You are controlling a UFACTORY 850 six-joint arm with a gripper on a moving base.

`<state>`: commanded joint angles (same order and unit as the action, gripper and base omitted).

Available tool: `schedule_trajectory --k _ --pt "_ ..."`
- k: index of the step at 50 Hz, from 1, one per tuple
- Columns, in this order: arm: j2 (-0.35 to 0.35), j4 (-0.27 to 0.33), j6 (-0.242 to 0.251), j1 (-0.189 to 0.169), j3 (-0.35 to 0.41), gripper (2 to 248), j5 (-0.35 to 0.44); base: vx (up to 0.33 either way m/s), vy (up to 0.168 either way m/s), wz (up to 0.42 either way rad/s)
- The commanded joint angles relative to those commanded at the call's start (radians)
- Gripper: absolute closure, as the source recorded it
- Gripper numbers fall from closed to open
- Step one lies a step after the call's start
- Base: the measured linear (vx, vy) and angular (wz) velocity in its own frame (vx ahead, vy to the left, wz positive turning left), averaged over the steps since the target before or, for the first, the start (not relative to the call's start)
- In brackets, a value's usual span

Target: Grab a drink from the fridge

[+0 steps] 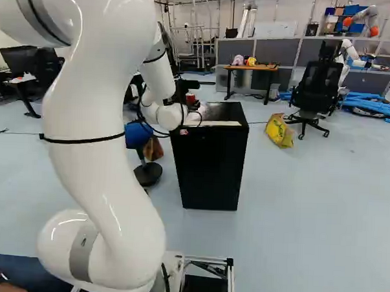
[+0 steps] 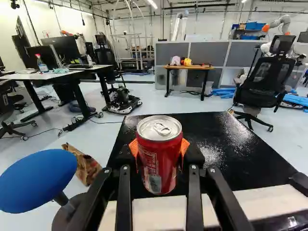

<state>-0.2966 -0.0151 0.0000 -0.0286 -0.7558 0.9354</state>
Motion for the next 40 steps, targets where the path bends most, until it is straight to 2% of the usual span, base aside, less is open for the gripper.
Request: schedule_trajectory --k 40 --pt "0.332 0.009 0.0 0.016 0.386 150 -0.036 0.0 0.0 0.0"
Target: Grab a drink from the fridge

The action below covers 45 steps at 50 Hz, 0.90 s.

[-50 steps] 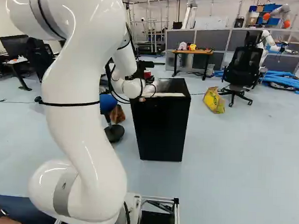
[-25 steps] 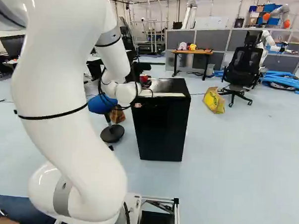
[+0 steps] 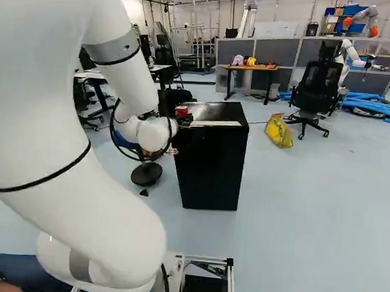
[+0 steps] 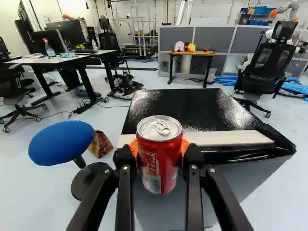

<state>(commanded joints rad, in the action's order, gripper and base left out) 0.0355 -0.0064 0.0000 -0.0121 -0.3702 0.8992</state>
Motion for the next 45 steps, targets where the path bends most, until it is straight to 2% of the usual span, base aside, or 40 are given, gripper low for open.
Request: schedule_trajectory --k 22,45 --pt "0.128 0.003 0.0 0.006 0.149 150 -0.014 0.0 0.0 0.0" --pt "0.212 0.006 0.0 0.011 0.246 150 -0.023 0.0 0.0 0.0"
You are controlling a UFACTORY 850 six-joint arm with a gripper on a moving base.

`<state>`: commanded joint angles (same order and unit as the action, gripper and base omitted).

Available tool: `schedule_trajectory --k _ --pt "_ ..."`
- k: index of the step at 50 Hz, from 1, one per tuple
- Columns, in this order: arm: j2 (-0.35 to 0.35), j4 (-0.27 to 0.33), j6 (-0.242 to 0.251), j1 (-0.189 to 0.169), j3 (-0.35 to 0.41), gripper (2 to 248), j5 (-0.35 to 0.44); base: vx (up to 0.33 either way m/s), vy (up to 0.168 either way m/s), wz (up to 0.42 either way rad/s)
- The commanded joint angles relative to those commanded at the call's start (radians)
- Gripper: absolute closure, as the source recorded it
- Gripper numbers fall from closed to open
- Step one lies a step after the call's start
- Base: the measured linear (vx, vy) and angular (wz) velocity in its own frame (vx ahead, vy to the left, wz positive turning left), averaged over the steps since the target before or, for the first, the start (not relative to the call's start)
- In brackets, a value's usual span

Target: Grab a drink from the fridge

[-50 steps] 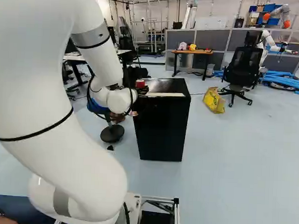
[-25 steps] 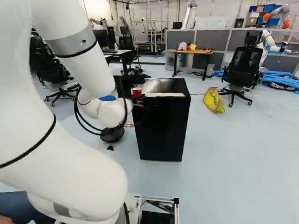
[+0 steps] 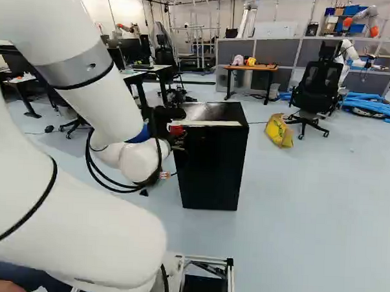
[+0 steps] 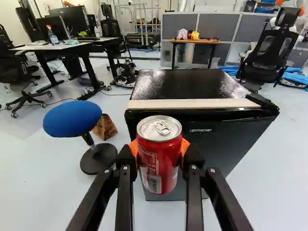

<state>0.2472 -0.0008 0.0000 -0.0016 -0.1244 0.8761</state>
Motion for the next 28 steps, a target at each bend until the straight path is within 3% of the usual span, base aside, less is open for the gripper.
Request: schedule_trajectory --k 28 --pt "0.032 0.001 0.0 0.002 0.037 150 -0.003 0.0 0.0 0.0"
